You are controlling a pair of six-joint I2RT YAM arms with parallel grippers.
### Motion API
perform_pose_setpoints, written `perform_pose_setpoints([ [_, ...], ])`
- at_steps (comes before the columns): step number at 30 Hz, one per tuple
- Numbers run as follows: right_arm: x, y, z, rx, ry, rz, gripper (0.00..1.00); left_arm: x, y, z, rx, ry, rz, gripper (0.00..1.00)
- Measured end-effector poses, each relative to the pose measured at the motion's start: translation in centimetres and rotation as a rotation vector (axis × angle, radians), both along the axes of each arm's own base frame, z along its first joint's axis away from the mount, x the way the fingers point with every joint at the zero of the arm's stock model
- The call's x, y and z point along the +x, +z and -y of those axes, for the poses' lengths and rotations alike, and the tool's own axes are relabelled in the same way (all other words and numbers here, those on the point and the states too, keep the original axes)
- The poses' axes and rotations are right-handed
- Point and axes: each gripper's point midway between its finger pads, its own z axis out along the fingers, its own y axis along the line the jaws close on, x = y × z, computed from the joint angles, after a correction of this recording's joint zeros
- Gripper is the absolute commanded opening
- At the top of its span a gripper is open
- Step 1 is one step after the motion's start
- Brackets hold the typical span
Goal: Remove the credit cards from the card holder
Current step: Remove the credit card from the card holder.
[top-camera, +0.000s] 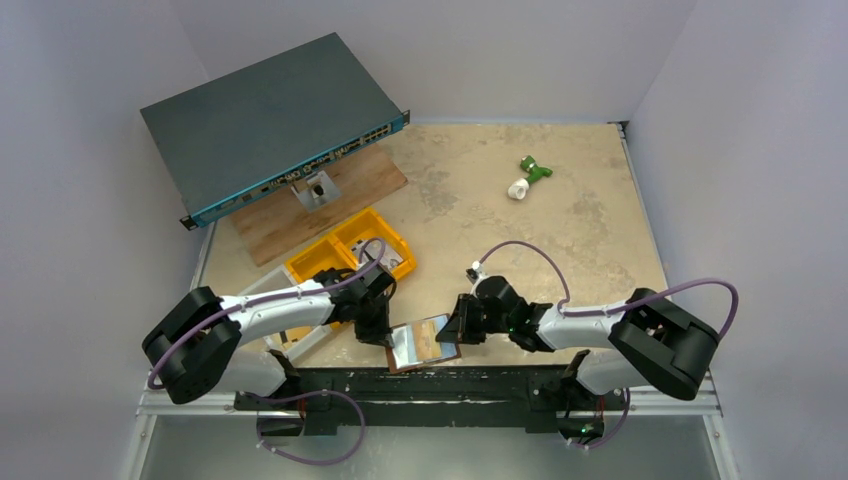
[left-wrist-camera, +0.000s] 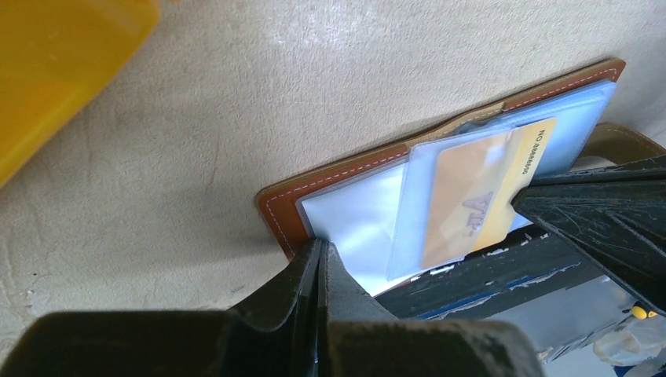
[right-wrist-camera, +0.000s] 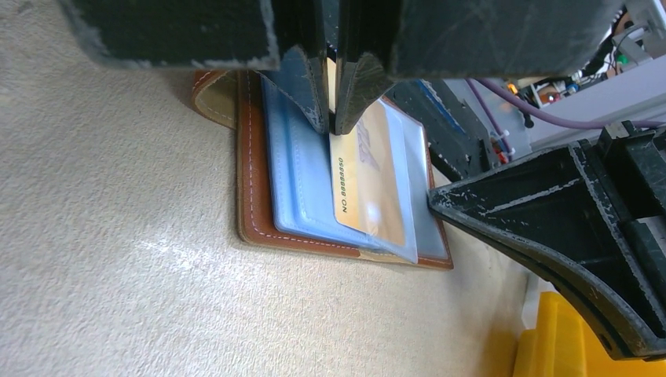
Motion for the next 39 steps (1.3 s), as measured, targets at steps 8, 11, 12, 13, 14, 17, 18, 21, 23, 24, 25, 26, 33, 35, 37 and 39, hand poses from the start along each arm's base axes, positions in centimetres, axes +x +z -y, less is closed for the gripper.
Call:
perform_pose_setpoints([
  [8,0.0,0.1,0.1,-0.001,0.005,0.006,0.03,-0.3,0.7,-1.2,0.043,-0.051,0.021,0.2],
  [11,0.0,0.1,0.1,-0.001,0.006,0.007,0.02,0.0,2.4,-1.2,0.026,-0.079,0.058,0.26],
  [12,0.0,0.1,0.1,-0.001,0.006,0.007,0.02,0.3,3.4,-0.8,0.005,-0.09,0.082,0.26],
  [13,0.0,0.1,0.1,-0.001,0.006,0.007,0.02,0.5,4.1,-0.5,-0.011,-0.095,0.097,0.26],
  [14,0.0,0.1,0.0,-0.001,0.006,0.007,0.02,0.8,4.9,-0.1,-0.031,-0.106,0.116,0.26],
  [17,0.0,0.1,0.0,0.0,0.007,0.006,0.01,1.5,6.5,1.2,-0.082,-0.125,0.149,0.24],
  [18,0.0,0.1,-0.1,0.001,0.008,0.005,0.01,1.5,6.6,1.5,-0.094,-0.131,0.149,0.22],
  [21,0.0,0.1,-0.2,0.002,0.01,0.002,0.01,1.2,6.4,2.3,-0.117,-0.149,0.126,0.16],
  [23,0.1,0.1,-0.2,0.003,0.011,0.002,0.01,1.1,6.1,3.0,-0.136,-0.16,0.111,0.12],
  [24,0.1,0.1,-0.3,0.004,0.013,0.001,0.01,1.1,5.9,3.4,-0.151,-0.167,0.107,0.1],
  [25,0.0,0.1,-0.3,0.004,0.013,0.0,0.0,1.1,5.7,3.7,-0.159,-0.171,0.103,0.1],
  [26,0.0,0.1,-0.3,0.004,0.013,0.0,0.0,1.1,5.4,4.1,-0.171,-0.177,0.096,0.09],
  [33,-0.1,0.2,-0.3,0.008,0.019,-0.006,0.0,0.8,2.7,4.6,-0.172,-0.177,0.044,0.0],
  [35,0.0,0.2,-0.3,0.008,0.018,-0.005,0.0,0.6,1.9,4.4,-0.154,-0.167,0.026,0.0],
  [37,0.0,0.4,-0.2,0.01,0.017,-0.003,0.0,0.5,1.3,4.1,-0.133,-0.16,0.013,0.0],
  [39,0.0,0.6,-0.3,0.014,0.017,0.001,0.0,0.5,0.8,3.8,-0.112,-0.153,0.005,0.0],
])
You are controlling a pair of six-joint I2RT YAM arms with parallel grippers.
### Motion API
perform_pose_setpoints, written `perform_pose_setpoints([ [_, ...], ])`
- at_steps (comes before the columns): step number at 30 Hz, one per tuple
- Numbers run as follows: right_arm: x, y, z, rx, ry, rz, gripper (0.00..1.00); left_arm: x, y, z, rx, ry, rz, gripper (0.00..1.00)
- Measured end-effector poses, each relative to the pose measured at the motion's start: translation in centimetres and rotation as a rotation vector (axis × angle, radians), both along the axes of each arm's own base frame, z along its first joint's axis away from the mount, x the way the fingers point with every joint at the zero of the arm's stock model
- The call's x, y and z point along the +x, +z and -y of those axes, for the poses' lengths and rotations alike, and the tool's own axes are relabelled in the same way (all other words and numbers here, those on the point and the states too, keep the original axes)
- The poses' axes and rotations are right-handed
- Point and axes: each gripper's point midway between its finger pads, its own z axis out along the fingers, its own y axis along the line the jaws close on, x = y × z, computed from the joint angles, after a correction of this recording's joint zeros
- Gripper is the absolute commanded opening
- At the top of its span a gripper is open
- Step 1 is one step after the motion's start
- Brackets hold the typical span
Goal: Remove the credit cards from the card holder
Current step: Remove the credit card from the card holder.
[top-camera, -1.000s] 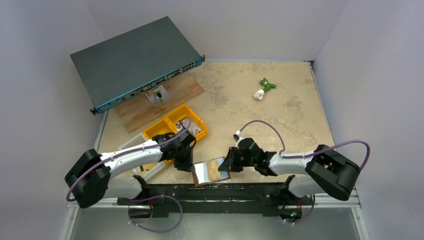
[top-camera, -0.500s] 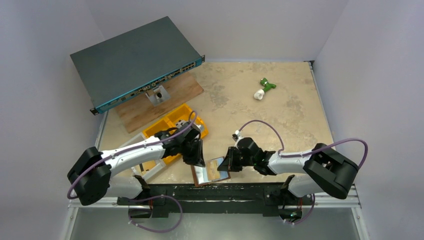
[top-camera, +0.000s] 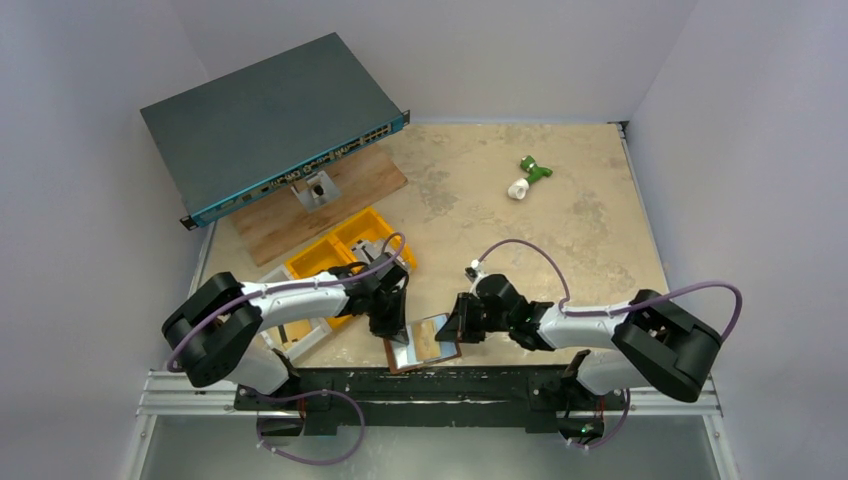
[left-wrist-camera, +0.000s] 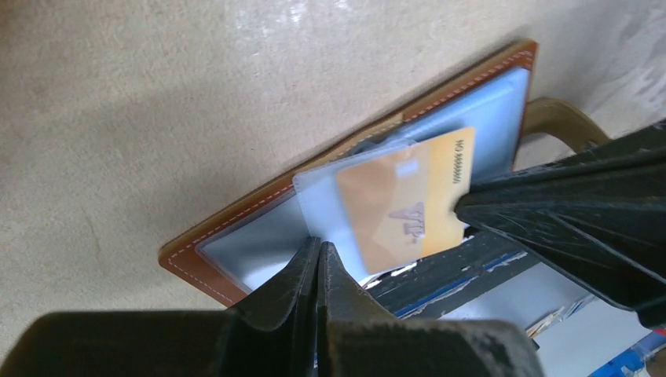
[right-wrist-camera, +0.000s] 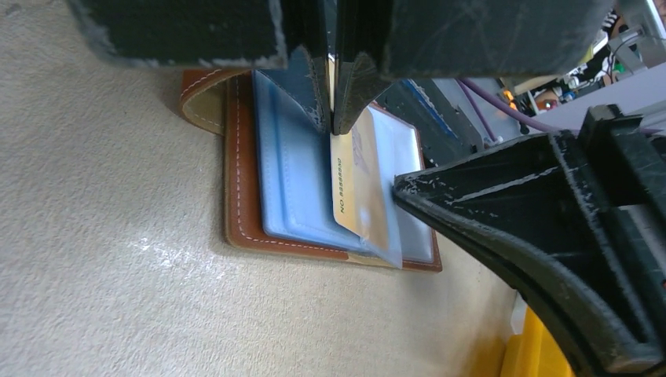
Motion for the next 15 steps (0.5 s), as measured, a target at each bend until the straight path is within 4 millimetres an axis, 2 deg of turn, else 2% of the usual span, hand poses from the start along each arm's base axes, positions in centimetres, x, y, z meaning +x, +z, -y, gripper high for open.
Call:
perform_pose_setpoints([
  [3,0.0,0.1,0.1,-0.002,-0.002,0.0,0.0,-0.1,-0.6,-0.3,0.025,0.008,-0.012,0.0],
  [15,1.2,0.9,1.6,-0.01,-0.049,0.015,0.0,0.0,-0.7,-0.5,0.036,0.026,-0.015,0.0],
])
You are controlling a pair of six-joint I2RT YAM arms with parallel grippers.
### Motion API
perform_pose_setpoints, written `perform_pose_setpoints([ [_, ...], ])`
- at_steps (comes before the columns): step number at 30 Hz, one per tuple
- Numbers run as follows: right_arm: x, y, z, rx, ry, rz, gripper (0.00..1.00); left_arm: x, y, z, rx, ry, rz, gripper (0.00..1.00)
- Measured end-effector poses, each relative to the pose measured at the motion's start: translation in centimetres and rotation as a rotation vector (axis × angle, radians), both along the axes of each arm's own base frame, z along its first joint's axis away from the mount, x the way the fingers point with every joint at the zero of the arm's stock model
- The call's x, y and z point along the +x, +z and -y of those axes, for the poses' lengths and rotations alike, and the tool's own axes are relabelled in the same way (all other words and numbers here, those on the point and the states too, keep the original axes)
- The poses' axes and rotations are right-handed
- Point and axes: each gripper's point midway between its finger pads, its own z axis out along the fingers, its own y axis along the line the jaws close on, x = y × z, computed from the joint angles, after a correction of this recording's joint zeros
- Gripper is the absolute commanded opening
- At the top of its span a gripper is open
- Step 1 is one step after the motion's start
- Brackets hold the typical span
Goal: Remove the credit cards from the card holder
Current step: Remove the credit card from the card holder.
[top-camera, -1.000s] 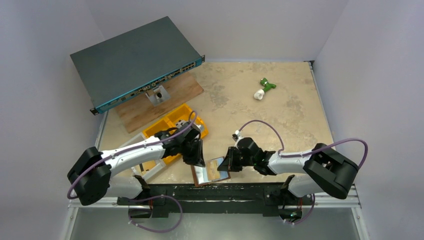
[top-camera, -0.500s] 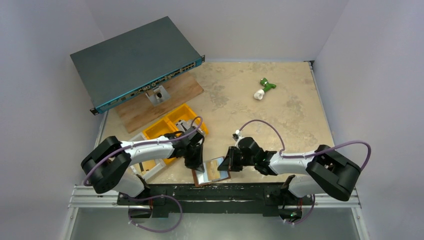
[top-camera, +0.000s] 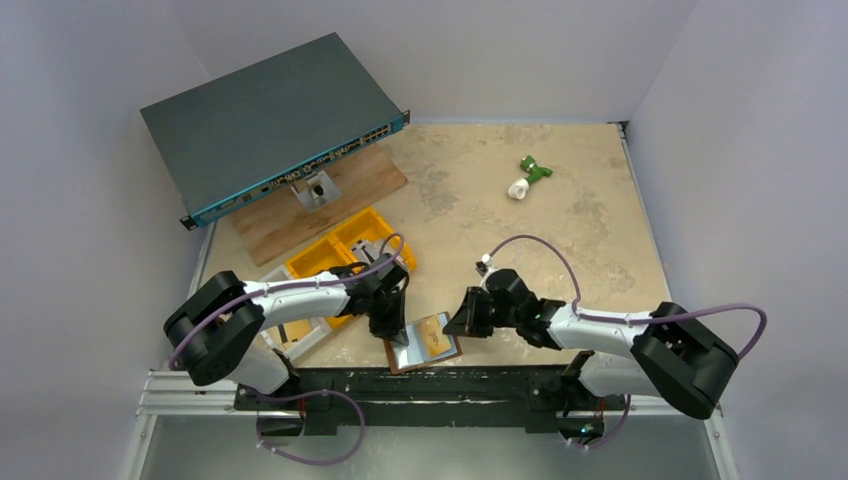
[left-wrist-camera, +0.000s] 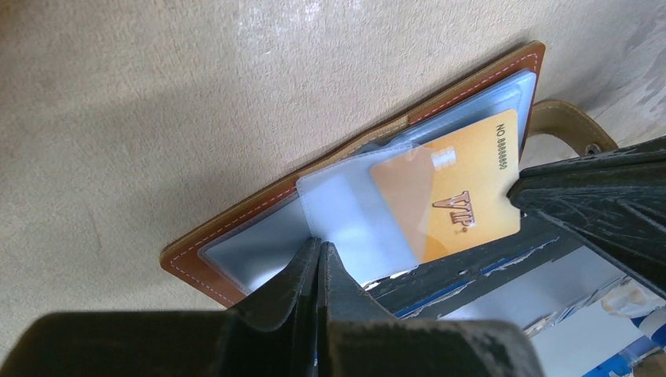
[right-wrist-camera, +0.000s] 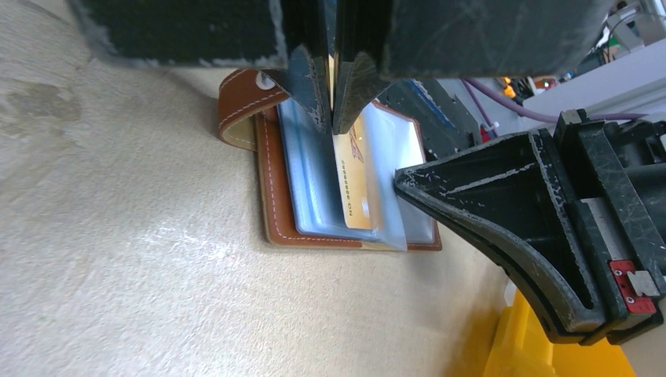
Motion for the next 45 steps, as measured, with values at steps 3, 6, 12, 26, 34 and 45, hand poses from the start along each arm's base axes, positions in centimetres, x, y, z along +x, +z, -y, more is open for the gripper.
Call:
perform_pose_setpoints([
  [3,0.2,0.2,0.3,-0.001,-0.007,0.009,0.0,0.0,0.0,0.0,0.0,0.0,0.001,0.0],
  [6,0.3,0.4,0.5,-0.003,-0.009,0.015,0.0,0.0,0.0,0.0,0.0,0.0,0.0,0.0],
  [12,0.2,0.7,0.9,-0.01,-0.008,0.019,0.0,0.0,0.2,-0.5,0.02,0.005,0.008,0.0],
  [26,0.0,1.4,1.5,-0.008,-0.019,0.022,0.0,0.5,2.3,-1.3,0.046,-0.006,0.059,0.04],
  [34,0.0,2.1,1.8,0.0,-0.026,0.028,0.0,0.9,4.6,-0.8,-0.008,-0.017,0.11,0.38],
  [45,0.6,4.3,1.0,0.056,-0.039,0.042,0.0,0.8,6.4,2.0,-0.194,-0.011,0.111,0.71],
])
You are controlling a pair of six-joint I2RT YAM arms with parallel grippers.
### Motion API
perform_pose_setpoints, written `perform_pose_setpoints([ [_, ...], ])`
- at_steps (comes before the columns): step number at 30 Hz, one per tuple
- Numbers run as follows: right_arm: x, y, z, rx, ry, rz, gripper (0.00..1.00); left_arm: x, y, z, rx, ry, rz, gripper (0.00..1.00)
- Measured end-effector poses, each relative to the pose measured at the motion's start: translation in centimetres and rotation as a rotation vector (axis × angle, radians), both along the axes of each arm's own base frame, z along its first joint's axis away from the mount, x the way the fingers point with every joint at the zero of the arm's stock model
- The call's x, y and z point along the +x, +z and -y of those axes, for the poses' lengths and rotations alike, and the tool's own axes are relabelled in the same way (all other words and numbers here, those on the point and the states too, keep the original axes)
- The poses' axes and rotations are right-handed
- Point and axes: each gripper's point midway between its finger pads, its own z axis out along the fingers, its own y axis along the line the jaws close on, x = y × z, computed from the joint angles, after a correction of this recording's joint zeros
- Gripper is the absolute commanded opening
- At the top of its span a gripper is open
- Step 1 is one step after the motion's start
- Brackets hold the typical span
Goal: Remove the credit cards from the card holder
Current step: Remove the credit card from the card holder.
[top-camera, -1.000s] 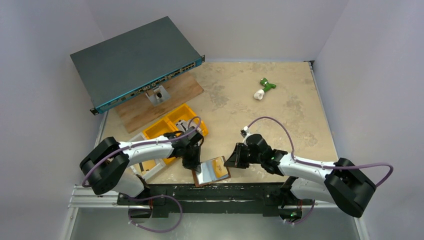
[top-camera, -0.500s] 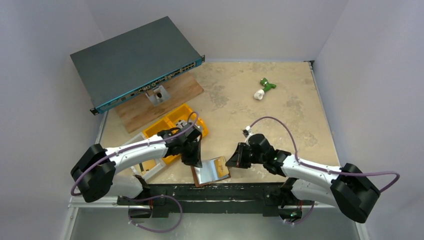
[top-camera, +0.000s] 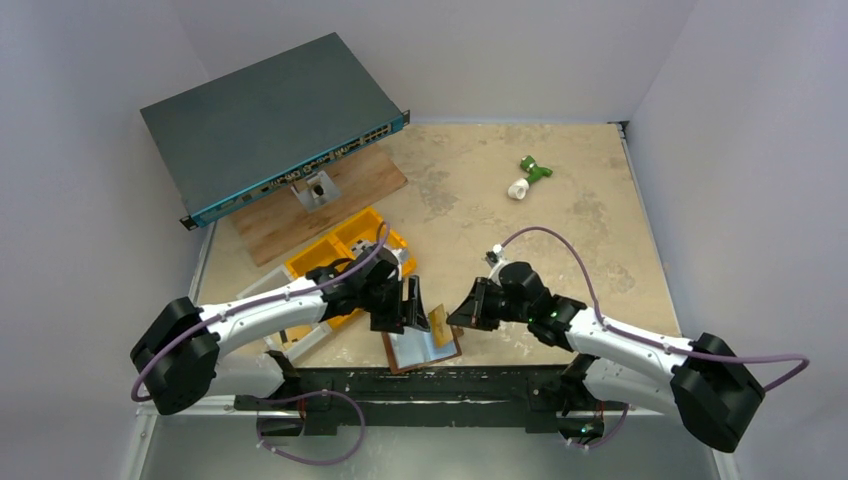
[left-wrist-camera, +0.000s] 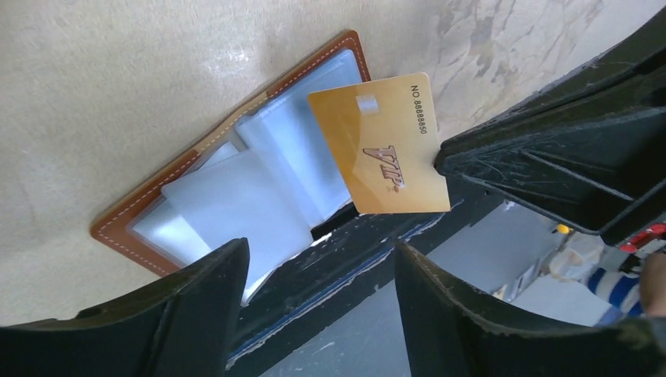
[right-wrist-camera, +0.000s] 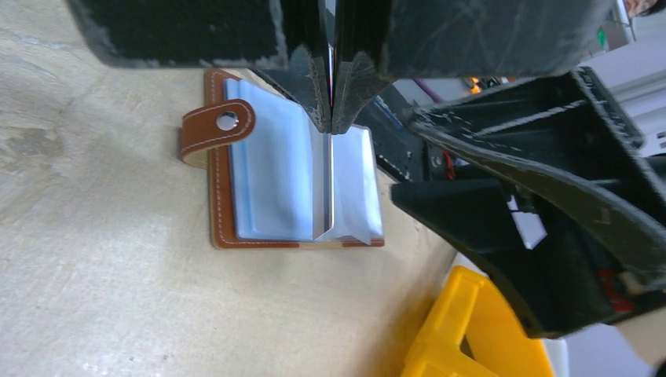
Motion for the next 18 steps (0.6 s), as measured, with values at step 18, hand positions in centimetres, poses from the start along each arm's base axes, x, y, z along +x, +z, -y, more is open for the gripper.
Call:
perform_pose_setpoints([
  [18,0.4,5.0,-1.4,0.136,-0.008,0.025,0.0,0.7,2.0,0.9,-0.298,0.119,0.036,0.78],
])
